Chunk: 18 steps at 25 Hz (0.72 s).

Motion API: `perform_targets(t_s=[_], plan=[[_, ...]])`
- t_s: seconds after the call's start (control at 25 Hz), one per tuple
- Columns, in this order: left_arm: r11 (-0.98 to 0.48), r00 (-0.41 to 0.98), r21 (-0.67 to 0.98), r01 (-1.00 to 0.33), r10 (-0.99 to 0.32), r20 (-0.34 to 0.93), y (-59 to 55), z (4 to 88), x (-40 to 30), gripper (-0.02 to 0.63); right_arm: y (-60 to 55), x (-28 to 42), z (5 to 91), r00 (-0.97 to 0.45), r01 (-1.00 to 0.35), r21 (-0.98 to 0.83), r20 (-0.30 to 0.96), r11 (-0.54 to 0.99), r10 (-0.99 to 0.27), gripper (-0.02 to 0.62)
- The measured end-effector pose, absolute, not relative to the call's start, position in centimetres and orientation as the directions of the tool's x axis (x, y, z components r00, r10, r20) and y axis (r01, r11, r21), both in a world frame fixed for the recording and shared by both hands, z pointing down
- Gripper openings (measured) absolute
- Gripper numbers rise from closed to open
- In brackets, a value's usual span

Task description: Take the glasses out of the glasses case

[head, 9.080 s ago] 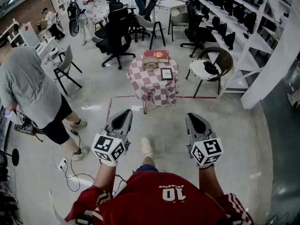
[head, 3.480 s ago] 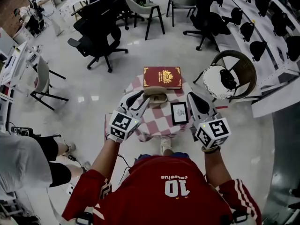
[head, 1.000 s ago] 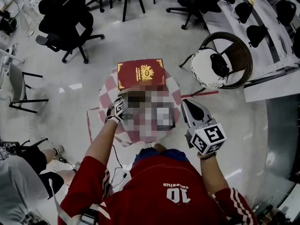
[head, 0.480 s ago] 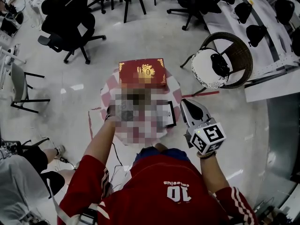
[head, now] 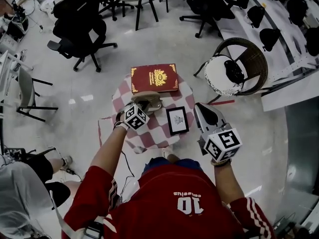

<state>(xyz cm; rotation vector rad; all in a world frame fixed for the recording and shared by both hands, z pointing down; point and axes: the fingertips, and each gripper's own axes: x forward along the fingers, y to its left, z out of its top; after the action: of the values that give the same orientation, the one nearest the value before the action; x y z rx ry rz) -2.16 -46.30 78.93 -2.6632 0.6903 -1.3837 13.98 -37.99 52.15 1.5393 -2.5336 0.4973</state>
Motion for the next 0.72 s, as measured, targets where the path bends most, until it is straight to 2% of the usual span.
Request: perform_targets(t_s=[0.4,0.72], plan=[[-0.849,0.570,-0.205,-0.486,-0.486,0.662,-43.1,71.3,-3.1,0.019,-35.2,13.1,48.1,-0.489,-0.867,-0.215,0.205,0.449,-0.848,0.021],[-0.788,0.638,-0.088,-0.610,-0.554,0.535,-40.5,63.9,-4.8,0.019,-33.0,11.7,45.5,-0.495,-0.861,-0.221,0.155,0.459,-0.855,0.021]])
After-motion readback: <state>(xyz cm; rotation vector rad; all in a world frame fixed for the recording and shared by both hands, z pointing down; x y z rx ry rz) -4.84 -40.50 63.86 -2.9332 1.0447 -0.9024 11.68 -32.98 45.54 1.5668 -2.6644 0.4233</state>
